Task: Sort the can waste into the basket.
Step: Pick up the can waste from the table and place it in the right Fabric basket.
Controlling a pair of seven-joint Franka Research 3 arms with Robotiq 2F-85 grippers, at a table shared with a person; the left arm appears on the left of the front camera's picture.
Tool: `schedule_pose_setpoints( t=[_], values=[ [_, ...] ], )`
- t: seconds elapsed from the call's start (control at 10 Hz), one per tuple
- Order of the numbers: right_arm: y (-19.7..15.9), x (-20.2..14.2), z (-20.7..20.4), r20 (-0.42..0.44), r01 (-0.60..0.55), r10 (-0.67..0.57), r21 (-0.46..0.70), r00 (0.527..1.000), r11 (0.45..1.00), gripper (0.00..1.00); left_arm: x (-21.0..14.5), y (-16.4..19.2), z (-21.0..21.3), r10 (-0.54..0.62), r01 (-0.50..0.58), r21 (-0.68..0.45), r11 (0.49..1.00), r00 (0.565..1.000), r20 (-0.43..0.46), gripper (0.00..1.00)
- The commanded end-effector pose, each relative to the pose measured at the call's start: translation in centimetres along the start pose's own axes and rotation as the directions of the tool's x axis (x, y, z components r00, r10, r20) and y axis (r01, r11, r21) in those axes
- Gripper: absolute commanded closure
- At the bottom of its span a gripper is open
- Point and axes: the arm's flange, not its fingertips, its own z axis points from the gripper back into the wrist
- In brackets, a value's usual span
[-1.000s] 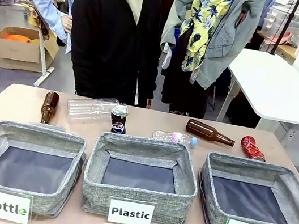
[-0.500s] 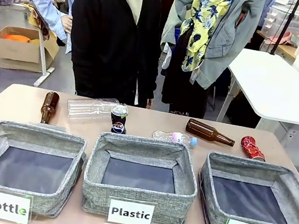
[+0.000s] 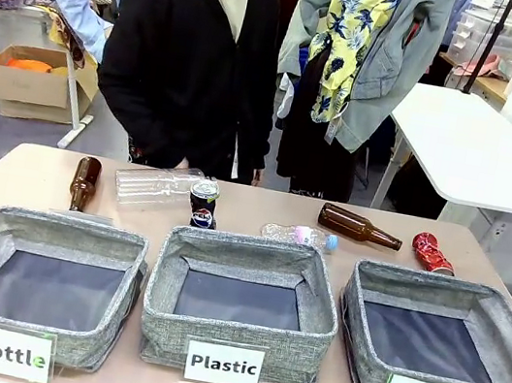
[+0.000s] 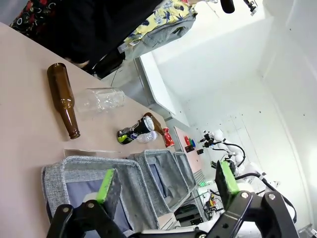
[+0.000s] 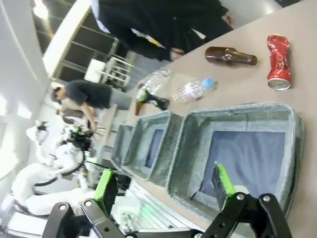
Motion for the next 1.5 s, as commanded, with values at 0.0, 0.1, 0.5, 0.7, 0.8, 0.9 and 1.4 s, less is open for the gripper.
schedule_pose_setpoints(
  t=[0.0, 0.1, 0.5, 0.7, 0.8, 0.9, 1.4],
  values=[
    [3.8, 2.4, -2.5, -0.061, -0.079, 0.070, -0.158, 0.996, 0.984, 0.00, 0.2, 0.1, 0.0, -0.015, 0.015, -0.019, 1.000, 1.000, 0.011, 0.00],
    [4.5, 2.9, -2.9, -0.073, -0.090, 0.080, -0.139, 0.994, 0.986, 0.00, 0.2, 0.1, 0.0, -0.015, 0.015, -0.019, 1.000, 1.000, 0.011, 0.00],
    [3.3, 2.4, -2.7, -0.053, -0.089, 0.083, -0.111, 0.995, 0.990, 0.00, 1.3, -5.4, -10.7, -0.344, 0.354, 0.008, 0.935, 0.914, -0.213, 0.00],
    [3.3, 2.4, -2.7, -0.053, -0.089, 0.083, -0.111, 0.995, 0.990, 0.00, 0.7, -7.4, -19.8, -0.526, 0.552, -0.020, 0.834, 0.782, -0.334, 0.00],
    [3.3, 2.4, -2.7, -0.053, -0.089, 0.083, -0.111, 0.995, 0.990, 0.00, -0.2, -7.3, -23.7, -0.595, 0.591, -0.141, 0.794, 0.710, -0.376, 0.00],
    [3.3, 2.4, -2.7, -0.053, -0.089, 0.083, -0.111, 0.995, 0.990, 0.00, -0.7, -6.4, -26.0, -0.599, 0.559, -0.227, 0.798, 0.687, -0.412, 0.00],
    [3.3, 2.4, -2.7, -0.053, -0.089, 0.083, -0.111, 0.995, 0.990, 0.00, -2.0, -5.4, -30.2, -0.552, 0.645, -0.023, 0.764, 0.635, -0.540, 0.00]
  ],
)
